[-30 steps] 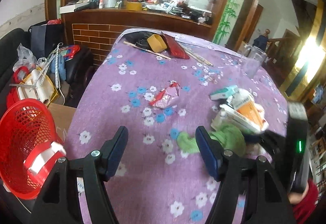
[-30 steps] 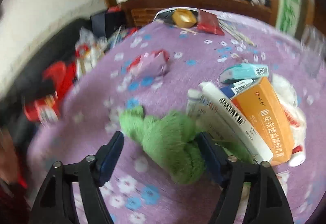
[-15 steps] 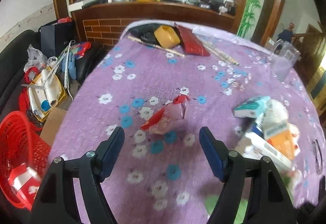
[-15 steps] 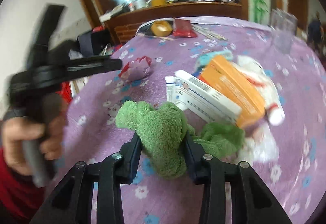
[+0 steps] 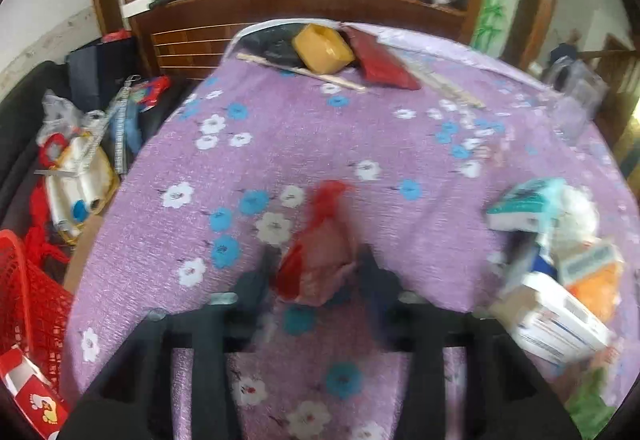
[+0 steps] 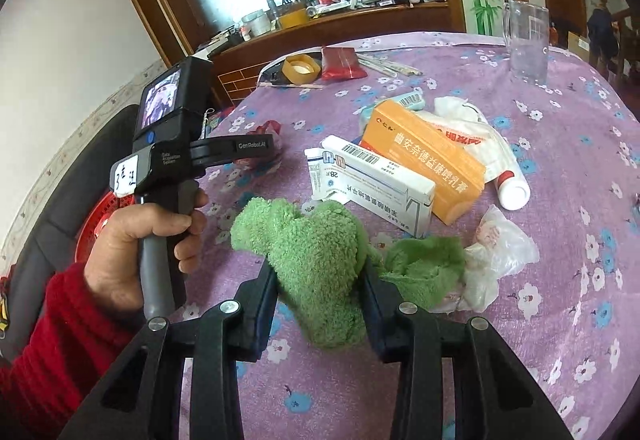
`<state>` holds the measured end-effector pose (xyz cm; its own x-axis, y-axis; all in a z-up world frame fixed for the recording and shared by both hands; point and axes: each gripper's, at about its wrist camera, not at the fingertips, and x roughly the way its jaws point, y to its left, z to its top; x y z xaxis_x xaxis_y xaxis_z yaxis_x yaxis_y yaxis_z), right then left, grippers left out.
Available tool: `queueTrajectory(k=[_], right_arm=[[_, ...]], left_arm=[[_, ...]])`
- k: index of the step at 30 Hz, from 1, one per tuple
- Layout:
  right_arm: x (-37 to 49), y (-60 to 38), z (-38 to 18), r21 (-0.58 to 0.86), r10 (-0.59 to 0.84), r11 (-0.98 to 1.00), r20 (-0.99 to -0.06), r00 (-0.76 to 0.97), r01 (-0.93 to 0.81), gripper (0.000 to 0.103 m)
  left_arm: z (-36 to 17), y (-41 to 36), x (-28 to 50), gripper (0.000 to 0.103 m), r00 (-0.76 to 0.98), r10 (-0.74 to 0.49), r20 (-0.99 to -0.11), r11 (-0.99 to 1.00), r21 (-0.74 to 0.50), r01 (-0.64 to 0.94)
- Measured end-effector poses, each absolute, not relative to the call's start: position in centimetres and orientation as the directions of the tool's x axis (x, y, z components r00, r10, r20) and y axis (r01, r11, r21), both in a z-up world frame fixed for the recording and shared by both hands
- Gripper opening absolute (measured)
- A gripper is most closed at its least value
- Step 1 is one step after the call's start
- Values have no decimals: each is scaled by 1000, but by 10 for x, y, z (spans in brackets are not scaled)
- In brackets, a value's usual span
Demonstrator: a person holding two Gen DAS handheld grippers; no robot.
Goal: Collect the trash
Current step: 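Grasp the red wrapper with the left gripper while the right gripper holds the towel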
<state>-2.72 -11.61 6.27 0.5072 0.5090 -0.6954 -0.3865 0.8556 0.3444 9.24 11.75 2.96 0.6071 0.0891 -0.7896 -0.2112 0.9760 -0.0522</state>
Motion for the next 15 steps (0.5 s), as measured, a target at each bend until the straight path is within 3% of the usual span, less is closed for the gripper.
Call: queueTrajectory(k=[7,15], right_arm=[[-34,-115,70,339,507,857,-685,523,-387,42],[-48,-107,74,333,515,851,-680,522,-405,42]], left_arm=[[48,115,55,36,646,34,-763,981,-99,-167],[58,117,-31,36,682,20,-731,995,-50,-84]])
